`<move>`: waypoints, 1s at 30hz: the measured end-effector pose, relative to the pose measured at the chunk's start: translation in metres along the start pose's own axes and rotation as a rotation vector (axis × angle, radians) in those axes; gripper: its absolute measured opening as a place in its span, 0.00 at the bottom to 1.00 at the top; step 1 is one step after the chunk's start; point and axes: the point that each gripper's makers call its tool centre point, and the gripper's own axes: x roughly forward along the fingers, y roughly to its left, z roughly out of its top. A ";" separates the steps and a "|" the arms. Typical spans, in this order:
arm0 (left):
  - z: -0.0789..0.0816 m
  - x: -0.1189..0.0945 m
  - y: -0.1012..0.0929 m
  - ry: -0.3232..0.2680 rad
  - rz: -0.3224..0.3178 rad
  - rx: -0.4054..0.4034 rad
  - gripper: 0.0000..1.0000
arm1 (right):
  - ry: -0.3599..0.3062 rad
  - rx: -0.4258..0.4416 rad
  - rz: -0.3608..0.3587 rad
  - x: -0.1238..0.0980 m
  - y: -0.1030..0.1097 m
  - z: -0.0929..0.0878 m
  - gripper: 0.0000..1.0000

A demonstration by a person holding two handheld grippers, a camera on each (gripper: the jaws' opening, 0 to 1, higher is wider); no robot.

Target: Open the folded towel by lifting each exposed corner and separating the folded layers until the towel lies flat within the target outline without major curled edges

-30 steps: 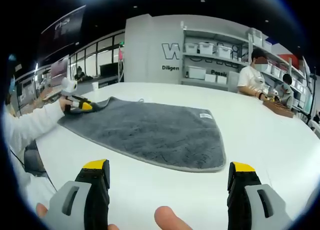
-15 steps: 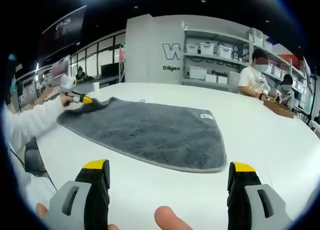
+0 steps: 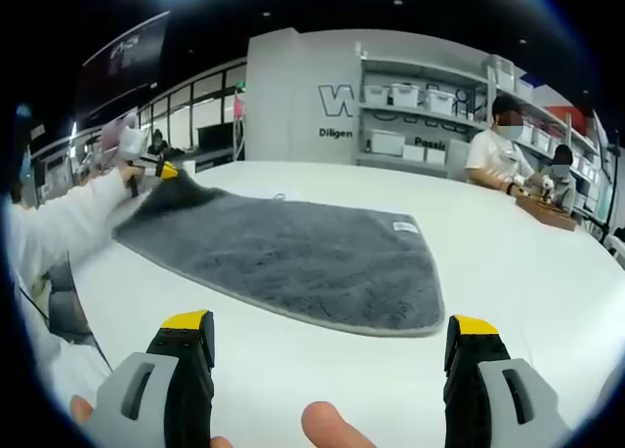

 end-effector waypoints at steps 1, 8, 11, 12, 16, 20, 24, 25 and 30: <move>0.000 0.000 0.006 0.004 0.009 -0.002 0.02 | 0.000 -0.001 0.001 0.000 0.000 0.000 0.99; -0.011 -0.001 0.036 0.031 0.076 -0.044 0.02 | 0.000 -0.002 0.001 0.000 0.000 0.001 0.99; -0.016 0.001 0.048 0.039 0.092 -0.048 0.02 | 0.002 -0.002 0.002 0.001 0.001 0.000 0.99; -0.018 0.001 0.052 0.041 0.100 -0.054 0.02 | 0.002 -0.003 0.005 0.001 0.002 0.000 0.99; -0.027 0.003 0.064 0.056 0.135 -0.087 0.02 | 0.003 -0.006 0.009 0.001 0.004 0.000 0.99; -0.036 0.006 0.079 0.065 0.159 -0.147 0.02 | 0.007 -0.005 0.010 0.002 0.004 0.000 0.99; -0.048 0.008 0.090 0.084 0.193 -0.174 0.02 | 0.008 -0.005 0.008 0.002 0.003 -0.001 0.99; -0.050 0.009 0.092 0.091 0.196 -0.180 0.02 | 0.008 -0.004 0.008 0.002 0.003 -0.001 0.99; -0.065 0.020 0.100 0.126 0.191 -0.183 0.02 | 0.011 -0.004 0.004 0.002 0.002 -0.002 0.99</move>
